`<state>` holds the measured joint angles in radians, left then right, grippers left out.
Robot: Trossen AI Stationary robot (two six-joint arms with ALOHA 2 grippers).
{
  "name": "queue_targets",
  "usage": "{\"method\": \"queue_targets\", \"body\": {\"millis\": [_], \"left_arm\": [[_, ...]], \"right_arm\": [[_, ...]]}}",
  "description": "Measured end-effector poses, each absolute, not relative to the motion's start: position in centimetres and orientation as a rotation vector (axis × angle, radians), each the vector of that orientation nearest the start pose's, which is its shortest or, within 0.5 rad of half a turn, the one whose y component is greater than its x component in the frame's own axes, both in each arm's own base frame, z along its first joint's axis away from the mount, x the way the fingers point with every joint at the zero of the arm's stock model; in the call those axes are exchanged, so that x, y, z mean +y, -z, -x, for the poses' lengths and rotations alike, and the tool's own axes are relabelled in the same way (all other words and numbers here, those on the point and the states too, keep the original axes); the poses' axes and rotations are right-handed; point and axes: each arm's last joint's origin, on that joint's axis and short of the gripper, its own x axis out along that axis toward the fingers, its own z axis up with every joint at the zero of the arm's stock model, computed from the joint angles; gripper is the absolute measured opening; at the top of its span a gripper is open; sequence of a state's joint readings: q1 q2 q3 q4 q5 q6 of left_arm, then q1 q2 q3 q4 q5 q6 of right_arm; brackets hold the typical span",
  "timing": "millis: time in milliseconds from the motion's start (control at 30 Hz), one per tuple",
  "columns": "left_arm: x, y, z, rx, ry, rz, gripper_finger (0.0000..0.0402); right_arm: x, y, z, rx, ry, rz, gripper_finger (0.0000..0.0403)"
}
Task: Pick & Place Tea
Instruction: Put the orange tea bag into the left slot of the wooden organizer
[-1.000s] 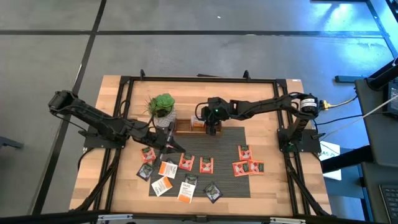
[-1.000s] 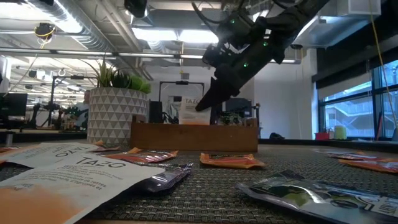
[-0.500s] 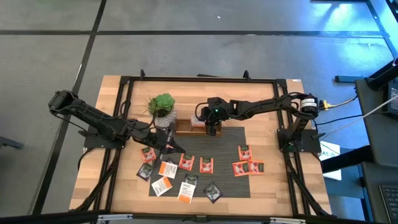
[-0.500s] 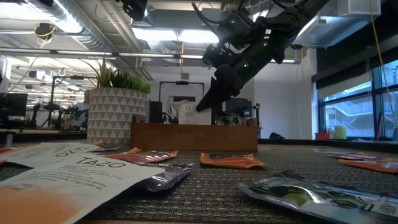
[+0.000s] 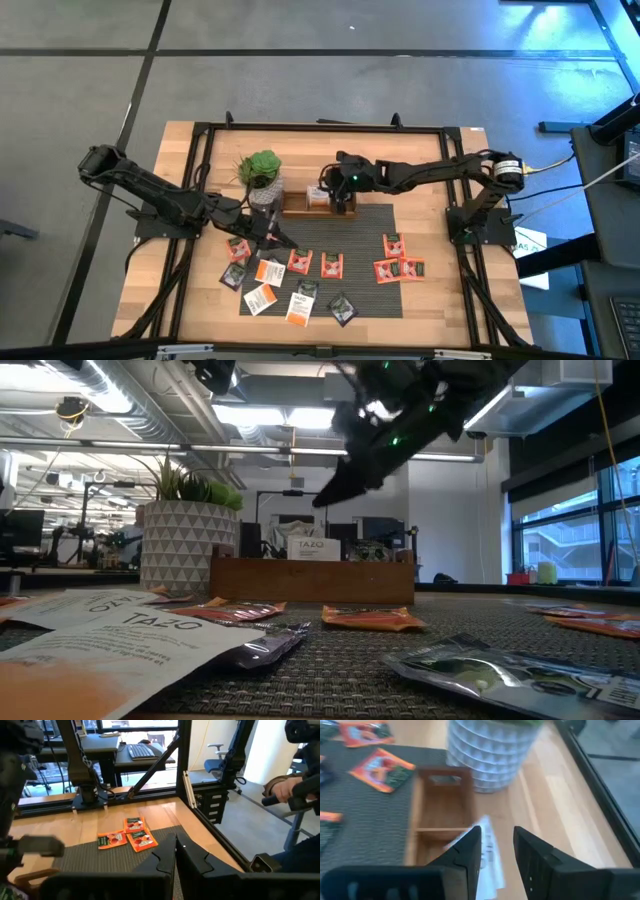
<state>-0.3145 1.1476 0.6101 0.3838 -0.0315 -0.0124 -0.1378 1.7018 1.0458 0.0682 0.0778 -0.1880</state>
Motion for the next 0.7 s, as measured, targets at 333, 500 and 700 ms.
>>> {"method": "queue_targets", "body": {"millis": [333,500,700], "left_arm": [[-8.8,-23.5,-24.6,0.245,0.307,-0.016,0.0006],[-9.2,-21.6,-25.9,0.281,0.286,-0.026,0.0003],[-9.8,-19.1,-27.4,0.326,0.281,-0.003,0.0003]], "right_arm": [[1.0,-21.1,-35.3,0.703,0.008,0.119,0.0117],[3.7,-20.8,-34.8,0.737,-0.024,0.043,0.0117],[6.3,-20.7,-34.4,0.756,-0.045,-0.059,0.0117]]}}
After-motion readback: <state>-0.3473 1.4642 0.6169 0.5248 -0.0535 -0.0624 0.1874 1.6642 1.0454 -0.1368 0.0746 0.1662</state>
